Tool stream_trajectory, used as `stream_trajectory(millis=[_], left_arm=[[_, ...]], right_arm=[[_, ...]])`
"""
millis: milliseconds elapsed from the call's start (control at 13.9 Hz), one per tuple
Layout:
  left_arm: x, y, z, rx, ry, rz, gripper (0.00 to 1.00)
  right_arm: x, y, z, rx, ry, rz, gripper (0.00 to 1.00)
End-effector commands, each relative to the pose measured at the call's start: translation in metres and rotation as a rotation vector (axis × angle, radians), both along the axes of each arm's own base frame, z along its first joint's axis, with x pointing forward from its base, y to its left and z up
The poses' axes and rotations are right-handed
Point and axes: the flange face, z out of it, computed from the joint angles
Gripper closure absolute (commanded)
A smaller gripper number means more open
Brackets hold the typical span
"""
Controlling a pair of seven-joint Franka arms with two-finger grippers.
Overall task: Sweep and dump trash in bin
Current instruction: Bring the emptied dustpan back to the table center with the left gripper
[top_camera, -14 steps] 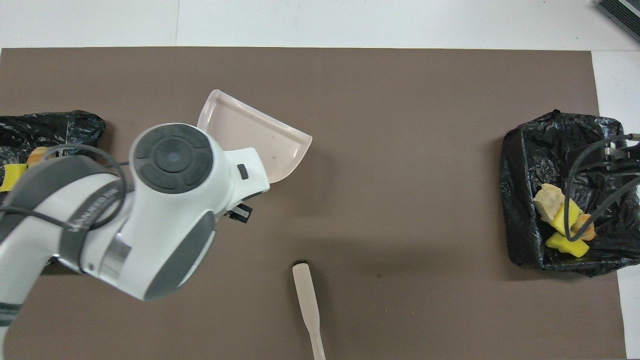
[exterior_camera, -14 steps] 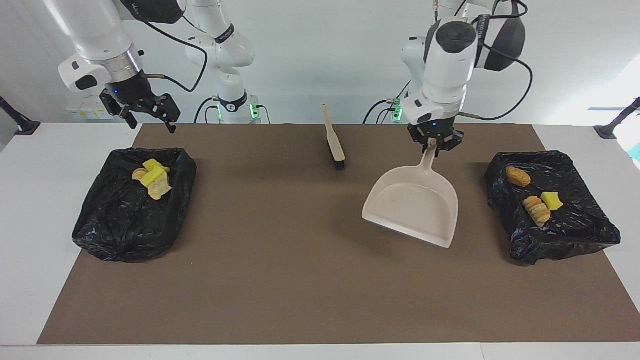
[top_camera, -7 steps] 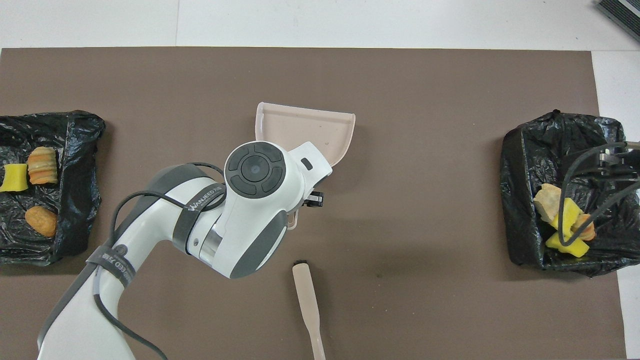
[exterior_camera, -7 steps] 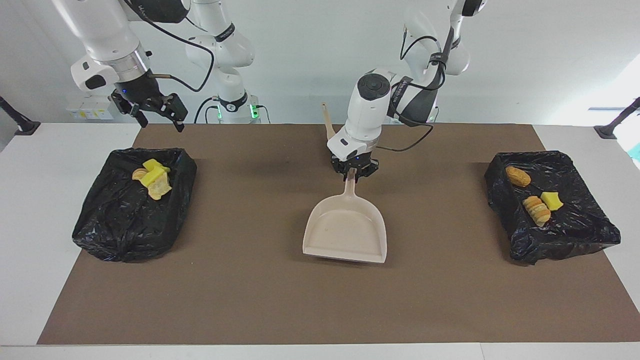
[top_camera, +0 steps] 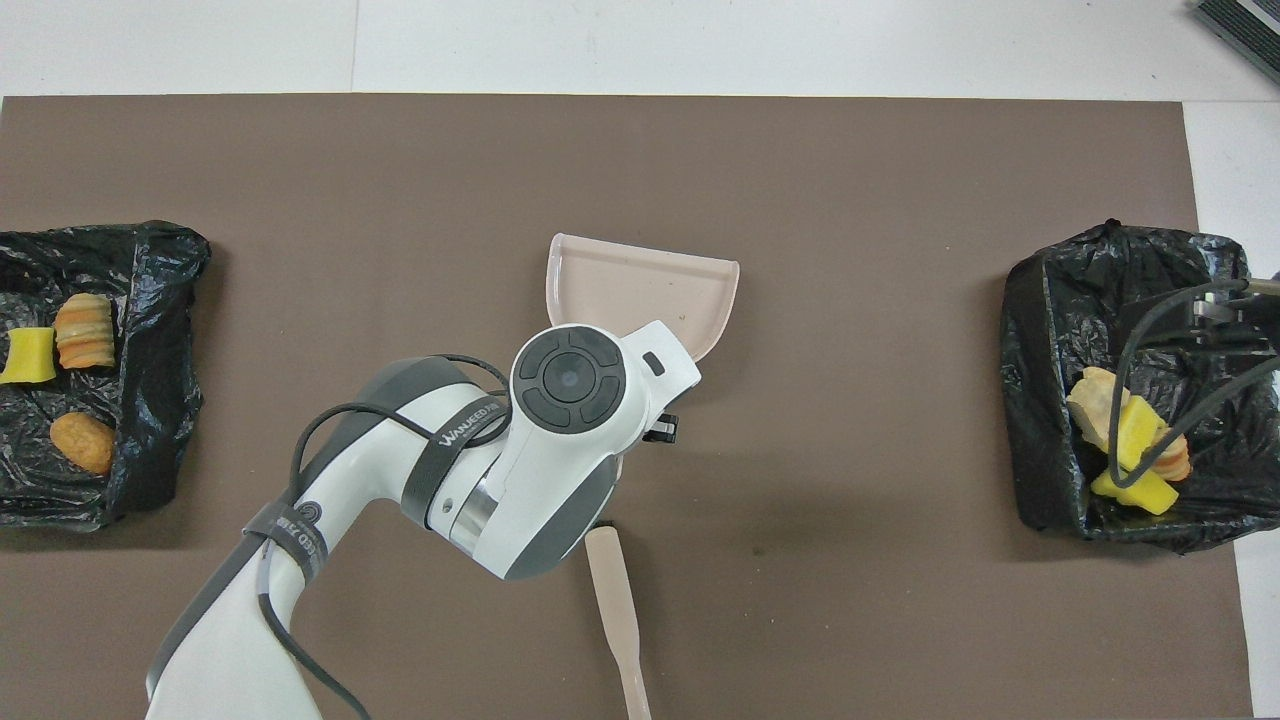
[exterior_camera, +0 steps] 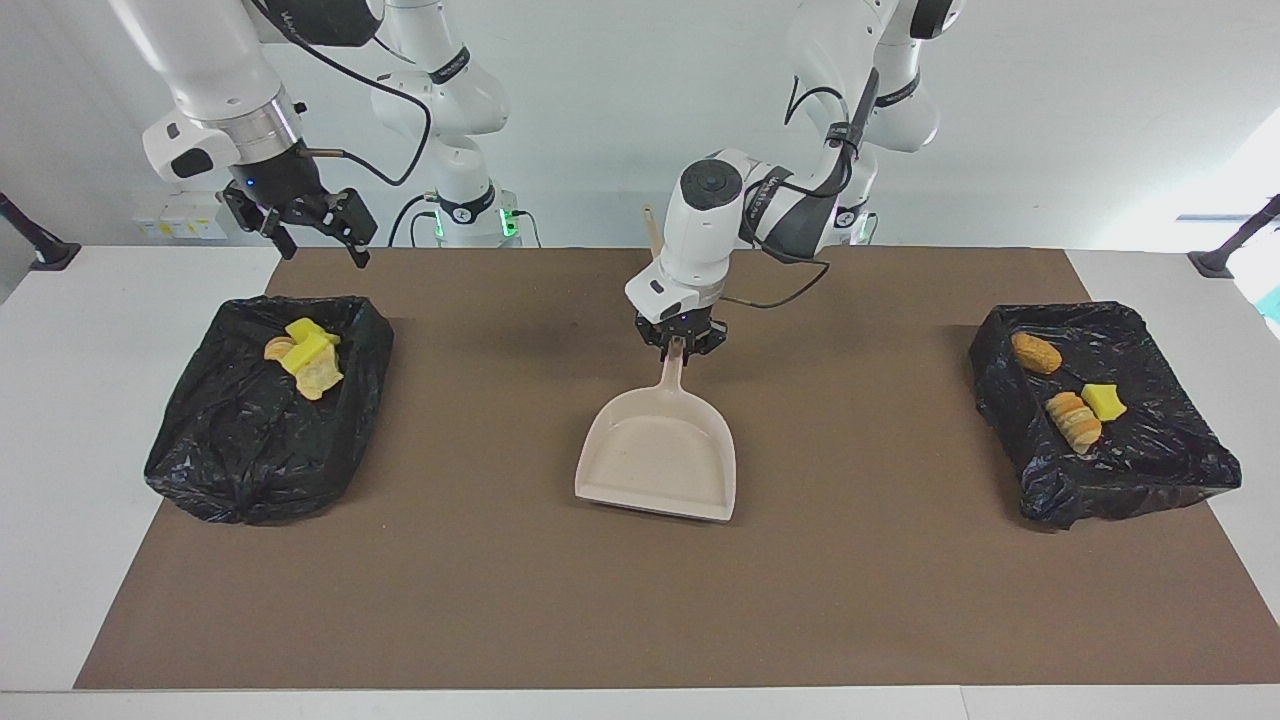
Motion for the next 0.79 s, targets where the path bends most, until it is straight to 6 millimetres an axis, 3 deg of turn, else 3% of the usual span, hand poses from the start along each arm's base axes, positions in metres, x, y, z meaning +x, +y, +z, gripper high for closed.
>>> stream_trajectory(millis=[0,287,359,503,718], left_arm=[[-0.002,-0.01,-0.021,-0.022,-0.021,-0.009,1.0],[0.003,-0.012,-0.025,-0.033,-0.031,0.007,1.0],[0.003,-0.012,-0.025,-0.036,-0.03,0.018,0.88],[0.009,-0.005,-0.024,-0.054,-0.007,0.105,0.36],[0.013,0.013,-0.004,-0.036,0.015,0.131,0.33]], right_arm=[[-0.004,0.001,0.0,0.012,-0.014,-0.019,0.0],[-0.004,0.001,0.0,0.012,-0.014,-0.019,0.0],[-0.004,0.001,0.0,0.012,-0.014,-0.019,0.0],[-0.004,0.001,0.0,0.012,-0.016,-0.019,0.0],[-0.004,0.001,0.0,0.012,-0.014,-0.019,0.0]])
